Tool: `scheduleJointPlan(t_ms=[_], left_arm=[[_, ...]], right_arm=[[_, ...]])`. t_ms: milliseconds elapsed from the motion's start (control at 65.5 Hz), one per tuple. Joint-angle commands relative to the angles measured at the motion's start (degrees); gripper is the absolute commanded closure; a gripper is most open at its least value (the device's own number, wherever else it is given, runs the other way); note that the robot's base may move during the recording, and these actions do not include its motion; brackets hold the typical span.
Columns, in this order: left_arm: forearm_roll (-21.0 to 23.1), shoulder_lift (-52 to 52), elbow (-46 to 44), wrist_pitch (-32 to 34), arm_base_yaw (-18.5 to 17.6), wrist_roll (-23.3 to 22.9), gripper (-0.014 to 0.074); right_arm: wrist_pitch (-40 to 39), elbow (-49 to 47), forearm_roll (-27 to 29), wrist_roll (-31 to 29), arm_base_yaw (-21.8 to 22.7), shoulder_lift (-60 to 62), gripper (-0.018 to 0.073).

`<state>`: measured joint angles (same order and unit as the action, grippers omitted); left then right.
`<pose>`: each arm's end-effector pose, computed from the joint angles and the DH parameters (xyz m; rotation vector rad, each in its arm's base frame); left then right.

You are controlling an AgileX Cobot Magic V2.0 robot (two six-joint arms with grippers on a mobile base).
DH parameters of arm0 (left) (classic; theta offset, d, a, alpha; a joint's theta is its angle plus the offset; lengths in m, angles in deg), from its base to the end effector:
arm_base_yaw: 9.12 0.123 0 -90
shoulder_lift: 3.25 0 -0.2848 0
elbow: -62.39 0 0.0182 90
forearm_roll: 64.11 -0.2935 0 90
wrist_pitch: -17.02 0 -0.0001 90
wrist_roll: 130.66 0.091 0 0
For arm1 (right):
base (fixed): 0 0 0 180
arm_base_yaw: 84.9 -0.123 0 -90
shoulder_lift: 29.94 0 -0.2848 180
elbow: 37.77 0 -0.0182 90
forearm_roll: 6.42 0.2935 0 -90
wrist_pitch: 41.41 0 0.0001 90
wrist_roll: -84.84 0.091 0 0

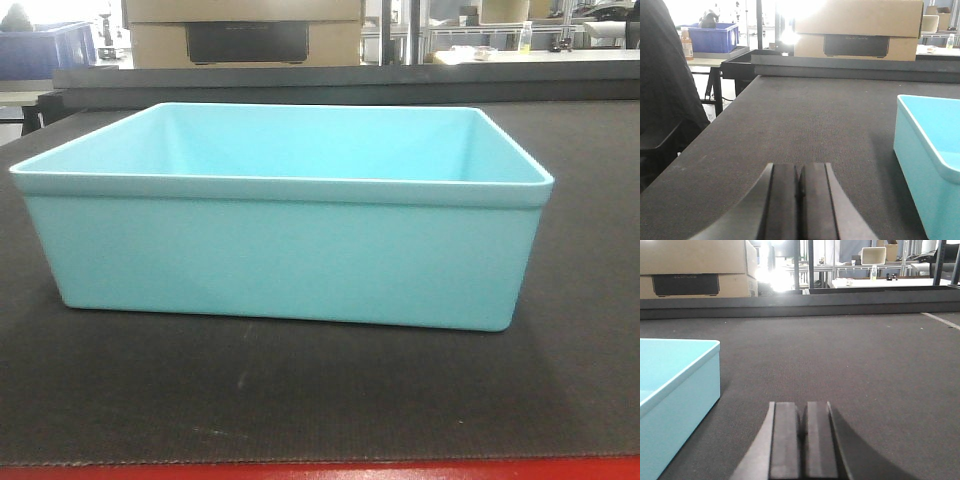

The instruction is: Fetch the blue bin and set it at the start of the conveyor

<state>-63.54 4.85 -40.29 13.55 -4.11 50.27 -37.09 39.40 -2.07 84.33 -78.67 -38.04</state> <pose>0.0998 0.0087 0.2064 -0.0625 1.5506 0.0737 0.0995 -0.0103 0.2060 0.1326 1.5579 -0.0286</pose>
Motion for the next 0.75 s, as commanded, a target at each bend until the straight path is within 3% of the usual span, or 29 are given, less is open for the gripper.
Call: scheduleJointPlan(t_ms=[0,733], left_arm=[[0.3,-0.3,-0.1,1.4,-0.2,0.3,0.0707],[0.3,-0.3,-0.1,1.4,-0.2,0.3,0.0707]], right_arm=[[-1.8,0.0,0.2,-0.4,0.2,0.3,0.0721],[-1.8,0.0,0.2,-0.4,0.2,0.3,0.0721]])
